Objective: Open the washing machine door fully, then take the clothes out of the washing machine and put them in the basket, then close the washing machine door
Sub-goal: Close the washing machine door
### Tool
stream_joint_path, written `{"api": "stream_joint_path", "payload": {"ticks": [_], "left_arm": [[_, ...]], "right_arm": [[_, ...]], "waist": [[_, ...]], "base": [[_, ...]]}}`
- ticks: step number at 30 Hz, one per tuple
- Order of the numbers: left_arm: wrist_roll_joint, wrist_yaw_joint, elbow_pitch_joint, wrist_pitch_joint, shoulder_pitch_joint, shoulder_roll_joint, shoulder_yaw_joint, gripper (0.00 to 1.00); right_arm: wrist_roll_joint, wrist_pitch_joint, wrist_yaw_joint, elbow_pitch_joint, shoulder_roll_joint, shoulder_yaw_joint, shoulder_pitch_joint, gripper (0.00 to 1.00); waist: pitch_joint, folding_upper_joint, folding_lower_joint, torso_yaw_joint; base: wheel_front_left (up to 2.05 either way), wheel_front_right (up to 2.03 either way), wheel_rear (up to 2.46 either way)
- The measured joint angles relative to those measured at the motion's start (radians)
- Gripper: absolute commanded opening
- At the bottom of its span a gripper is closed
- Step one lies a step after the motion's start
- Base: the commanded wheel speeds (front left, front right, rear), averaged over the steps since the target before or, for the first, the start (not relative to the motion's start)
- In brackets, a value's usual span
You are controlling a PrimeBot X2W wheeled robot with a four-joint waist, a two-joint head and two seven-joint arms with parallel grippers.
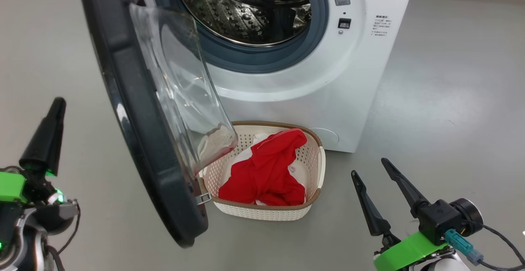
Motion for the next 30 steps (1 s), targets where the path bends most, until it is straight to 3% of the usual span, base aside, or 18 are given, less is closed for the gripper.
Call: {"api": "stream_joint_path", "payload": {"ticks": [5,10,30], "left_arm": [[-0.016,0.044,-0.029,0.049,0.001,0.001,-0.022,0.0],[-0.017,0.057,-0.04,0.061,0.002,0.0,-0.058,0.0],[-0.089,0.028,-0.036,-0.053,0.022,-0.008,-0.187,0.0]], "right_arm": [[0.0,0.0,0.0,-0.001,-0.001,-0.001,-0.018,1.0],[0.0,0.0,0.0,-0.001,-0.001,-0.001,-0.018,1.0],[0.001,0.0,0.0,-0.001,-0.001,0.002,-0.04,1.0]], "waist": [[0.011,0.0,0.0,-0.014],[0.02,0.0,0.0,-0.029],[0.033,0.0,0.0,-0.135]], "base": [[0.0,0.0,0.0],[0.0,0.0,0.0],[0.0,0.0,0.0]]}}
